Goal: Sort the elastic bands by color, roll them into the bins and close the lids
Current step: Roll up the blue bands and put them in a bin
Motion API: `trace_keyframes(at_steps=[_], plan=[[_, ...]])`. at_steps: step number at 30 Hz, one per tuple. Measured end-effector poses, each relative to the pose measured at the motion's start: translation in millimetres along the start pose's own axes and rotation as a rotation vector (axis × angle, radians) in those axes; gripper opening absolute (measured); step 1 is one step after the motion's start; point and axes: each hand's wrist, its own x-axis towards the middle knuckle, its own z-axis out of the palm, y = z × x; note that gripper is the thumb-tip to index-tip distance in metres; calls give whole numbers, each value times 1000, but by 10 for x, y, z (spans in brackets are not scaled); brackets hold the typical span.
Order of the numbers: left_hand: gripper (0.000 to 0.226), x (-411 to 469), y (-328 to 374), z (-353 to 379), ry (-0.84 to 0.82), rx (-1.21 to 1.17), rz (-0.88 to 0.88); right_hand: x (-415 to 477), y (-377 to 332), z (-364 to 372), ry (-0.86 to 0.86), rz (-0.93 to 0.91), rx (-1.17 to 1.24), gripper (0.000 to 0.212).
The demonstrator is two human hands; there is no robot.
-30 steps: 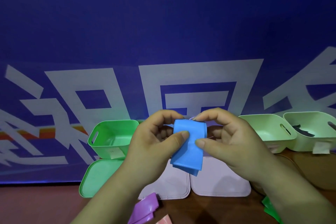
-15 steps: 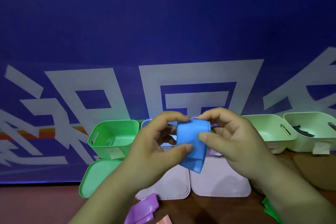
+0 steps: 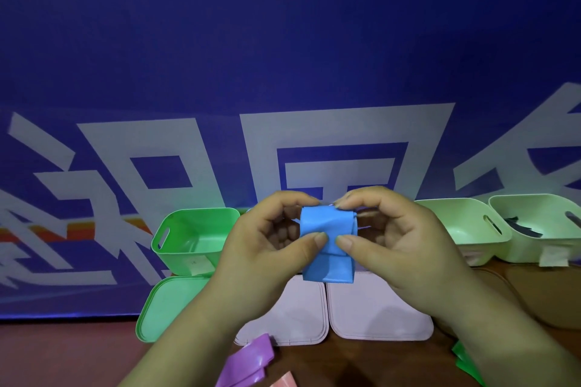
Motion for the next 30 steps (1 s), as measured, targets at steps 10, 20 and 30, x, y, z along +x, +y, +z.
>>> trace_keyframes(at_steps=[10, 20, 30], plan=[[37, -18, -34, -48, -27, 115, 62, 2, -41, 26, 69, 105, 110, 18], [31, 8, -94, -46, -21, 209, 171, 29, -107, 52, 121, 190, 82, 11], [28, 16, -61, -6, 64, 106, 15, 20, -8, -10, 39, -9, 5, 22]])
